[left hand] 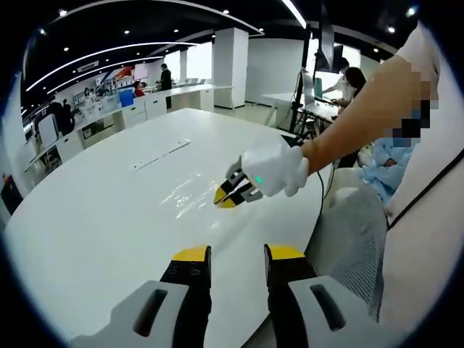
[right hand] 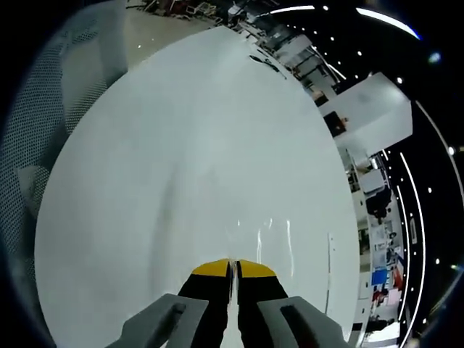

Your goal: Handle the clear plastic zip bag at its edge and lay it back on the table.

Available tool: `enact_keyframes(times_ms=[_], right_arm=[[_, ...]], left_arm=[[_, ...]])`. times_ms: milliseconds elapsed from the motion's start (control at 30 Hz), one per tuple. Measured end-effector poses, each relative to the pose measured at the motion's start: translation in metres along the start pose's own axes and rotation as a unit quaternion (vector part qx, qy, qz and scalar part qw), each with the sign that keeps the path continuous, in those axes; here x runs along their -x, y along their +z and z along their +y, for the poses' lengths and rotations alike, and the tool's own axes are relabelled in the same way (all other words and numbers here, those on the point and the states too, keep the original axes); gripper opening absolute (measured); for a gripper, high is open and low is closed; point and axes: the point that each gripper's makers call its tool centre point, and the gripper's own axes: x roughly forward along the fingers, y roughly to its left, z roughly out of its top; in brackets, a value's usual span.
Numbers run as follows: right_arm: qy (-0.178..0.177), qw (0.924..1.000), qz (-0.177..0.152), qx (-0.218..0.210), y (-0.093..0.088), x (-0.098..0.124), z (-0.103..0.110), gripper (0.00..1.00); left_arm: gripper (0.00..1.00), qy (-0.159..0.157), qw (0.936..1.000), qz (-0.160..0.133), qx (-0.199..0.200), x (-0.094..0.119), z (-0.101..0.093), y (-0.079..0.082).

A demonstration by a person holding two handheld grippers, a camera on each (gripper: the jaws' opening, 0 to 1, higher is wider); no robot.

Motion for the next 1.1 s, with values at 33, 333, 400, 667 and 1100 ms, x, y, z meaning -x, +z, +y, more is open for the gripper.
enact_keyframes(times_ms=[33, 333, 400, 667, 1100], right_arm=[[0.003, 1.0, 0.0, -0.002, 0.0, 0.0, 0.002, 0.04], [0.018, 0.9998, -0.001, -0.012, 0.0, -0.001, 0.01, 0.1], [0.022, 0.9996, -0.003, -0.019, 0.0, -0.001, 0.012, 0.12], [0.037, 0.9986, -0.004, -0.038, -0.005, 0.001, 0.019, 0.18], [0.055, 0.9975, -0.009, -0.043, -0.005, 0.001, 0.028, 0.24]], left_arm=[[0.27, 0.0, 1.0, 0.0, 0.0, 0.0, 0.0, 0.0], [0.27, 0.0, 1.0, -0.001, 0.0, 0.0, -0.002, 0.001], [0.27, 0.001, 1.0, -0.001, 0.0, 0.0, -0.002, 0.001], [0.27, 0.001, 1.0, -0.003, 0.0, 0.0, -0.002, 0.001], [0.27, 0.001, 1.0, -0.002, 0.001, 0.001, 0.001, -0.003]])
